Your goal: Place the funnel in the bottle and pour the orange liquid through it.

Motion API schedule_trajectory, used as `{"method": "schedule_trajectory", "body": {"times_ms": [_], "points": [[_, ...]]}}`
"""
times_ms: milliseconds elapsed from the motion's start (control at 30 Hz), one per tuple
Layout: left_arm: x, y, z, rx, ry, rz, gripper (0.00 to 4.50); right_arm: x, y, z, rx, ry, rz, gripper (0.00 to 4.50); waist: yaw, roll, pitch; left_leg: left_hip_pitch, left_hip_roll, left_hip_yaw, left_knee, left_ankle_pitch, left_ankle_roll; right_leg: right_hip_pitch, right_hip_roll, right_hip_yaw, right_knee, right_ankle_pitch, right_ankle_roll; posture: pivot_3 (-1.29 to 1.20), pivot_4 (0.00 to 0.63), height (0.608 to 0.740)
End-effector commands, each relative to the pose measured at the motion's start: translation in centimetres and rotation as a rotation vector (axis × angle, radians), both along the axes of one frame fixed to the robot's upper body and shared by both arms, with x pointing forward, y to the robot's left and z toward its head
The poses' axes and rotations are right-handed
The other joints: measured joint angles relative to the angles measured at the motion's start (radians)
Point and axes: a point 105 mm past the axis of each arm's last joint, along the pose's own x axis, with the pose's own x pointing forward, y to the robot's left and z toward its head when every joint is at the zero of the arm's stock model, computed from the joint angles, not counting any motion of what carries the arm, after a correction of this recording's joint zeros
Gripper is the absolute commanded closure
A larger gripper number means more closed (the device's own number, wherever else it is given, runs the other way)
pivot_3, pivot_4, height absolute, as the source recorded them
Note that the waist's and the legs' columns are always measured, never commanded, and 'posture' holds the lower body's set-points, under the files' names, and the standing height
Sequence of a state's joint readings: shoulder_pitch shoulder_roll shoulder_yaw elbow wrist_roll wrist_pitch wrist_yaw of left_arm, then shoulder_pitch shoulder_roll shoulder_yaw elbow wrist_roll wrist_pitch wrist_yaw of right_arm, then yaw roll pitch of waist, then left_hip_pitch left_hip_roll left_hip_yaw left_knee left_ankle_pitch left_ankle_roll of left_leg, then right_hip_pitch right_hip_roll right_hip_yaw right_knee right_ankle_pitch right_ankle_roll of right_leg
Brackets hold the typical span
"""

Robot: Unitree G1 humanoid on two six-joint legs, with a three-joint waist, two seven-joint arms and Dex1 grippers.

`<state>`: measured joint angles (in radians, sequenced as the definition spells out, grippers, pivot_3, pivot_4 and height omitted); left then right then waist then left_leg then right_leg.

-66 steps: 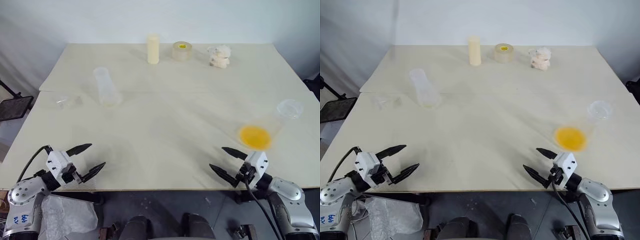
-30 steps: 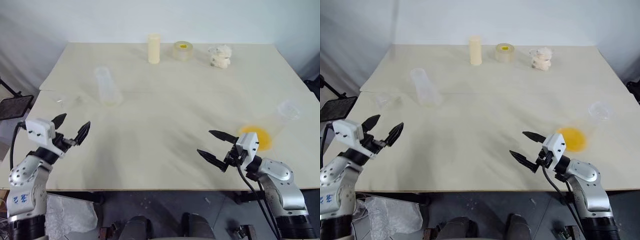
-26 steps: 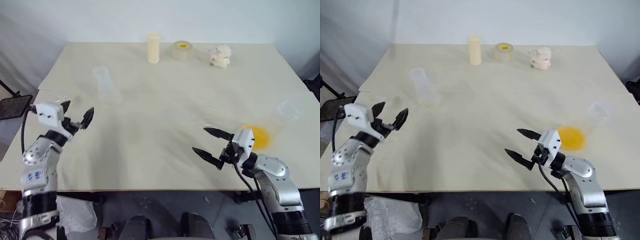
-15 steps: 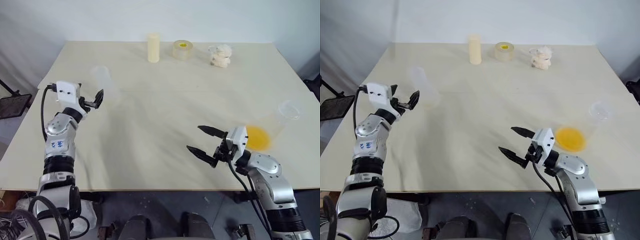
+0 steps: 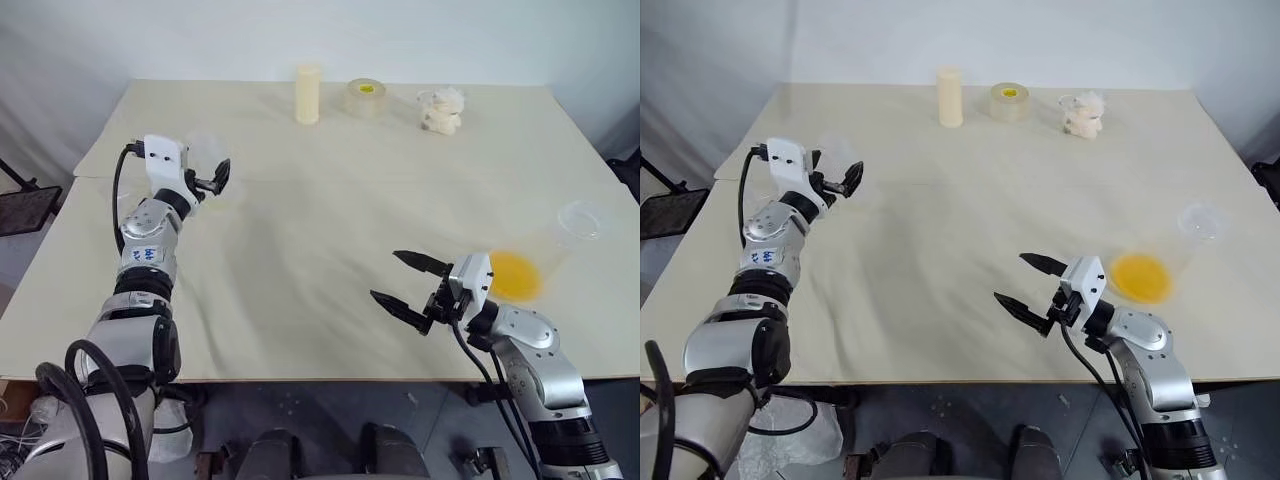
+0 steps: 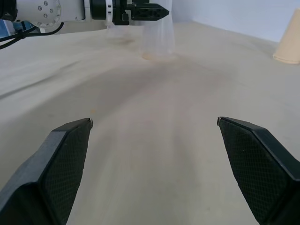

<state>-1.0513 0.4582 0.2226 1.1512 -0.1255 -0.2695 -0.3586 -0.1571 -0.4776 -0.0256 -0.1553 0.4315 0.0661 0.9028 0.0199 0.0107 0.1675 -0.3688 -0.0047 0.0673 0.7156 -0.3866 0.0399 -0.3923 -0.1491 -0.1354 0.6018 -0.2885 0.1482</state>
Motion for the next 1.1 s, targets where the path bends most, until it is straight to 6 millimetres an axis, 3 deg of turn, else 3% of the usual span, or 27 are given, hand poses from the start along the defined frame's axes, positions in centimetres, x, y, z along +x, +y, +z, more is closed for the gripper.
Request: {"method": "schedule_trajectory", "body": {"times_ms": [33,200,233,400,667,800,967,1100], "points": [[0.0,-0.3,1.7,-0.003,-0.054,-0.023,0.56,-0.4,0.2,1.0,0.011,-0.049,0.006,0.0,-0.001,0.0,0.0,0.0,0.0,0.0,0.0,0.0,0.0,0.0,0.0,0.0,0.0,0.0,0.0,0.0,0.15,0.74],[0.1,0.1,1.9,-0.001,-0.042,-0.015,2.1,-0.4,0.1,1.0,0.01,-0.051,-0.003,0.0,0.001,-0.001,0.001,0.0,0.0,0.0,0.0,0.0,0.0,0.0,0.0,0.0,0.0,0.0,0.0,0.0,0.15,0.74],[0.0,0.2,2.0,0.003,-0.044,-0.016,2.25,-0.4,0.0,1.0,0.011,-0.054,-0.005,0.0,0.001,-0.001,0.001,0.0,0.0,0.0,0.0,0.0,0.0,0.0,0.0,0.0,0.0,0.0,0.0,0.0,0.15,0.74],[-0.4,-0.2,2.9,0.029,-0.071,-0.08,2.25,-0.3,-0.2,1.3,0.01,-0.059,-0.008,0.0,-0.001,-0.001,0.001,0.0,0.0,0.0,0.0,0.0,0.0,0.0,0.0,0.0,0.0,0.0,0.0,0.0,0.15,0.74],[-4.7,-5.7,5.6,0.001,-0.223,-0.528,2.25,-0.6,-1.6,2.3,-0.006,-0.049,0.013,0.0,-0.001,-0.004,0.002,-0.001,0.0,-0.003,0.001,0.0,0.0,0.0,0.0,0.0,0.001,0.0,0.0,0.0,0.15,0.74],[-8.2,-9.6,4.5,0.082,-0.145,-0.756,2.25,-1.6,-2.5,2.6,-0.032,-0.004,0.076,0.0,-0.006,-0.004,0.002,-0.001,0.001,-0.004,0.001,0.0,0.0,0.0,0.0,0.0,0.001,0.0,0.0,0.0,0.15,0.74],[-11.5,-12.9,3.3,0.107,-0.085,-0.948,2.25,-2.7,-3.8,2.5,-0.085,0.016,0.141,0.0,0.004,-0.004,0.003,-0.001,0.001,-0.005,0.002,0.0,0.0,0.0,0.0,0.002,0.001,0.0,0.0,0.0,0.15,0.74],[-13.0,-15.5,1.9,0.118,-0.025,-1.028,2.25,-2.4,-4.4,2.7,-0.11,0.014,0.122,0.0,0.005,-0.004,0.003,0.0,0.001,-0.004,0.003,0.0,0.0,0.001,0.0,0.003,0.001,0.0,0.0,0.0,0.15,0.74]]}}
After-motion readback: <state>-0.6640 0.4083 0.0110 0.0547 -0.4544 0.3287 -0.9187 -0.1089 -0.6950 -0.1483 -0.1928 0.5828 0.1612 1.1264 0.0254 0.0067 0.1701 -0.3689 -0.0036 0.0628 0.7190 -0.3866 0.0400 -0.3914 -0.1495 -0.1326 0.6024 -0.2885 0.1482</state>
